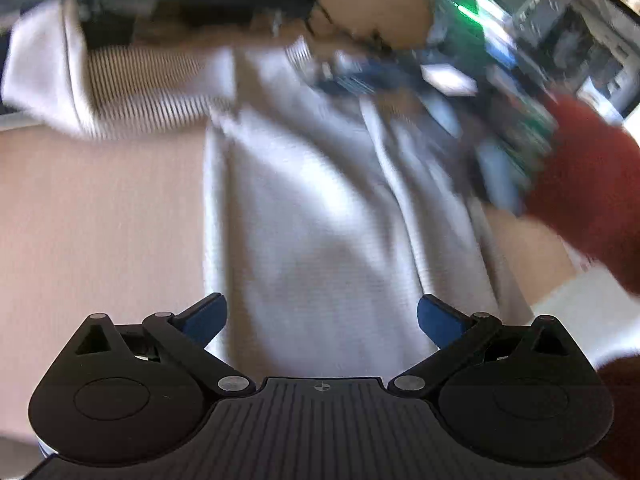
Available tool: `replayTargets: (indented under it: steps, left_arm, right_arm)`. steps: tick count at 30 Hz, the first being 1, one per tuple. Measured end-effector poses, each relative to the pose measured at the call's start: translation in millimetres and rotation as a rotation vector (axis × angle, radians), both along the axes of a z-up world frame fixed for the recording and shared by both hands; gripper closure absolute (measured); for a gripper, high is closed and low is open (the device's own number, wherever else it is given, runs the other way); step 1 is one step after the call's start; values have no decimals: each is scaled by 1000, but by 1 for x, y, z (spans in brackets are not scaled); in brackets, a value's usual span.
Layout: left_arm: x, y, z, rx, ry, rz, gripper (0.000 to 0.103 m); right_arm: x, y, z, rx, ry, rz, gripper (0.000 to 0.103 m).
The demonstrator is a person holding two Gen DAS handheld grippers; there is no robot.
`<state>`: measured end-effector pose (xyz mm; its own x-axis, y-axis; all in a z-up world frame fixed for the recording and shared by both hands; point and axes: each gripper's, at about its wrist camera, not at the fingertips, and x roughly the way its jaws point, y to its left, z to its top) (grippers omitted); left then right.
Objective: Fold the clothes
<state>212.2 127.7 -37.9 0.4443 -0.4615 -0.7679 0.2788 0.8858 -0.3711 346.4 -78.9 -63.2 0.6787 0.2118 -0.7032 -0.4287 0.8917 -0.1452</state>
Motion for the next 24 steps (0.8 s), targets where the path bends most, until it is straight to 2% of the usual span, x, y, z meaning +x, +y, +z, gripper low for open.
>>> replayTargets:
  steps: [3, 5, 7, 12, 15, 17, 20, 24]
  left_arm:
    - [33, 2, -3, 23, -27, 79, 0]
    - [53, -4, -9, 64, -21, 105, 6]
    - [62, -13, -16, 121, -1, 110, 33]
    - [69, -30, -19, 211, -15, 73, 35]
    - [65, -42, -19, 259, -40, 38, 39]
    - [61, -46, -20, 289, -59, 19, 47]
    - [60, -44, -18, 303, -54, 23, 60]
    - [62, -43, -20, 292, -30, 64, 70]
  right_arm:
    - [-29, -36, 13, 82, 47, -57, 61]
    - [-52, -48, 9, 66, 64, -71, 61]
    - [-72, -58, 6, 48, 64, -92, 61]
    - [-85, -71, 19, 81, 20, -127, 61]
    - [-67, -65, 24, 131, 8, -115, 61]
    - [-47, -50, 24, 124, -16, -76, 61]
    - [-9, -20, 14, 73, -43, 9, 61]
    - [42, 9, -10, 7, -34, 85, 61]
